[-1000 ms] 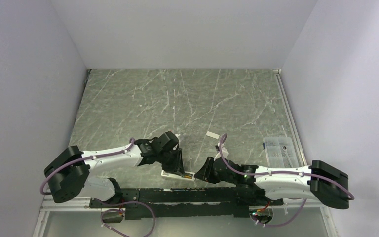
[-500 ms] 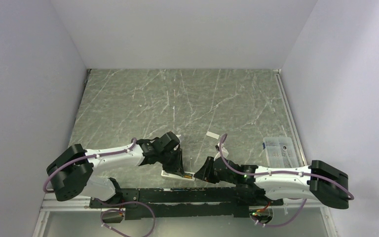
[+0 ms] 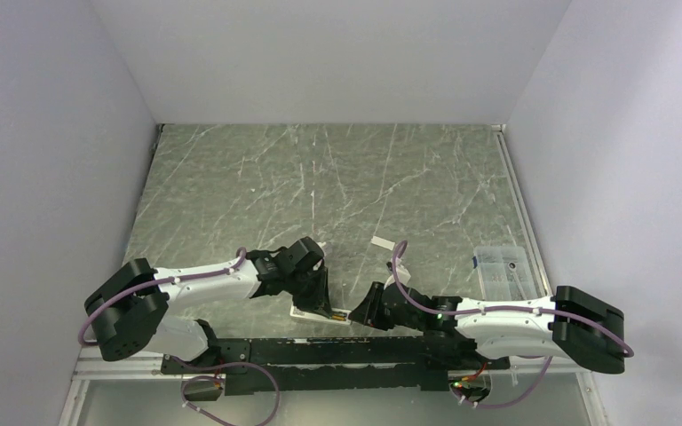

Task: Load the batteries into the remote control

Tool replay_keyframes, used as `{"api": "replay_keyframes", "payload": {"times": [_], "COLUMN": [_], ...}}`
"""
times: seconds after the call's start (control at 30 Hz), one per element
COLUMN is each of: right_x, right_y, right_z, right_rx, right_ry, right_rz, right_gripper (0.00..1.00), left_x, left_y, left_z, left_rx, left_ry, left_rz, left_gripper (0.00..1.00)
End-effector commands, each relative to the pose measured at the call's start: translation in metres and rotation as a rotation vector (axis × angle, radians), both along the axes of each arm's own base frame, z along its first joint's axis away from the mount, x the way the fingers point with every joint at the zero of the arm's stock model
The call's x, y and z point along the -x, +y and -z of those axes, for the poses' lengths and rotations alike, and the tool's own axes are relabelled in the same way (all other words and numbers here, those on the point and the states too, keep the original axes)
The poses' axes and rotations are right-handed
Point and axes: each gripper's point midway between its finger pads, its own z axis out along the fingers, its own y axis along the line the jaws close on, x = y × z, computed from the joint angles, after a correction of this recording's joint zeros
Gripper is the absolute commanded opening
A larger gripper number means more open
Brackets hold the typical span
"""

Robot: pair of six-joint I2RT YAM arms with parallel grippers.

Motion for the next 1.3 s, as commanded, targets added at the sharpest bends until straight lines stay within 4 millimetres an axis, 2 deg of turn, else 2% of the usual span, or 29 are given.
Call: {"api": "replay_keyframes", "payload": {"times": [0.0, 0.83, 1.27], "right_x": [-0.0044, -0.0040, -0.0028], "right_y": [0.0073, 0.0076, 0.0068], "right_z": [-0.0093, -0.0098, -0.0062], "right_rx": [-0.044, -0.037, -0.037], "right_ry": [-0.011, -0.011, -0.003], "right_rz": [0.010, 0.006, 0.006], "right_gripper": [0.32, 0.31, 0.31], "left_x": [-0.0021, -0.0010, -0.0007], "left_y": [-0.0023, -0.0011, -0.0061], "left_z": [-0.0006, 0.0068, 0.0048], "left_rx": [-0.001, -0.036, -0.032], "left_ry": [-0.019, -0.019, -0.023], "left_rz": [0.005, 0.014, 0.033], "left_gripper": [0.20, 0.19, 0.14]}}
